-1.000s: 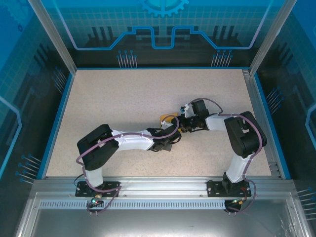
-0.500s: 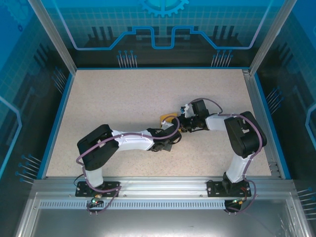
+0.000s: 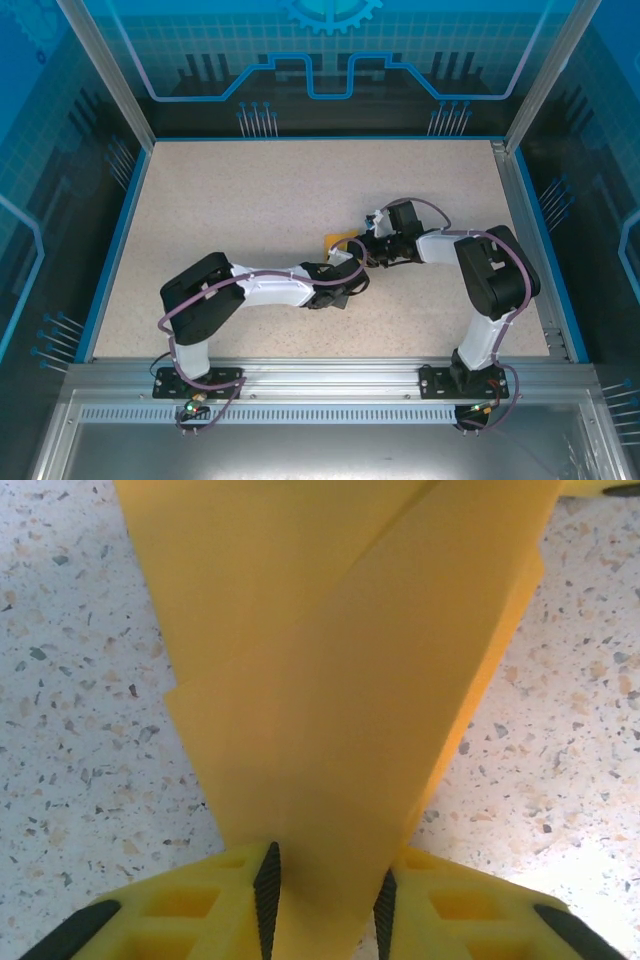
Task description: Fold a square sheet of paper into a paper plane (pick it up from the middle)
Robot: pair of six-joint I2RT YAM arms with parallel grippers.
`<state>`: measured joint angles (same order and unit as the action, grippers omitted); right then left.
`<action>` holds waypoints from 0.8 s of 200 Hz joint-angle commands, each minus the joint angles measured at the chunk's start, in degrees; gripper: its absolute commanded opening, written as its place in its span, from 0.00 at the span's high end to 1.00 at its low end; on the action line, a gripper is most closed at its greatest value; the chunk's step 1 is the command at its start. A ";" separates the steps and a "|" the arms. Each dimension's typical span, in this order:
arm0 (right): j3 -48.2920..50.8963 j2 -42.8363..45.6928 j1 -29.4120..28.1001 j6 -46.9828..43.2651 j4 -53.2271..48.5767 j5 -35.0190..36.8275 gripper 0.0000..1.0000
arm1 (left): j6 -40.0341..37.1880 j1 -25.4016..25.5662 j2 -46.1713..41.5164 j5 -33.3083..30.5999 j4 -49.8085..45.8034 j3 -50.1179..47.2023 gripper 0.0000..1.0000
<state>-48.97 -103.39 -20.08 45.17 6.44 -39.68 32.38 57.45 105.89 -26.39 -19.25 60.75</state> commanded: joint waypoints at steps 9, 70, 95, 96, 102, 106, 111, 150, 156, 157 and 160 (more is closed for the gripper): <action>-1.06 0.91 0.04 0.20 -1.34 -0.72 0.72 | -1.31 0.54 0.63 -1.90 -0.95 1.52 0.73; -0.82 0.84 0.05 0.09 -1.69 -0.34 0.72 | -1.43 0.56 -0.29 -2.08 -0.45 1.21 0.79; -0.69 1.17 0.17 -0.21 -2.00 0.10 0.71 | -1.85 0.53 -0.57 -1.22 0.59 0.78 0.85; -0.69 1.22 0.15 -0.23 -2.02 0.11 0.71 | -1.91 0.55 -0.58 -1.13 0.69 0.78 0.85; -0.45 1.43 0.28 -0.33 -2.31 0.42 0.70 | -2.10 0.53 -0.68 -0.91 1.18 0.62 0.86; -0.30 1.80 0.36 -0.49 -2.49 0.69 0.69 | -2.40 0.49 -0.81 -0.59 1.54 0.52 0.86; -0.09 2.28 0.45 -0.67 -2.78 0.90 0.68 | -2.80 0.47 -0.92 -0.28 1.81 0.44 0.87; 3.62 9.30 4.53 -1.61 -4.89 3.94 0.53 | -5.01 -1.21 -2.26 4.68 4.66 -0.68 0.92; 4.29 10.71 5.26 -1.87 -5.19 4.12 0.51 | -5.09 -1.73 -2.64 5.89 5.51 -1.15 0.93; 4.44 10.95 5.37 -1.90 -5.20 4.14 0.51 | -5.11 -1.86 -2.67 6.17 5.70 -1.20 0.93; 4.81 11.52 5.67 -2.01 -5.33 4.26 0.50 | -5.18 -2.17 -2.94 7.04 6.10 -1.57 0.93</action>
<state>-46.70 -97.60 -17.69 44.45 3.60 -36.99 29.36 57.06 105.67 -24.60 -16.78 60.64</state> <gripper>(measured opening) 0.467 0.082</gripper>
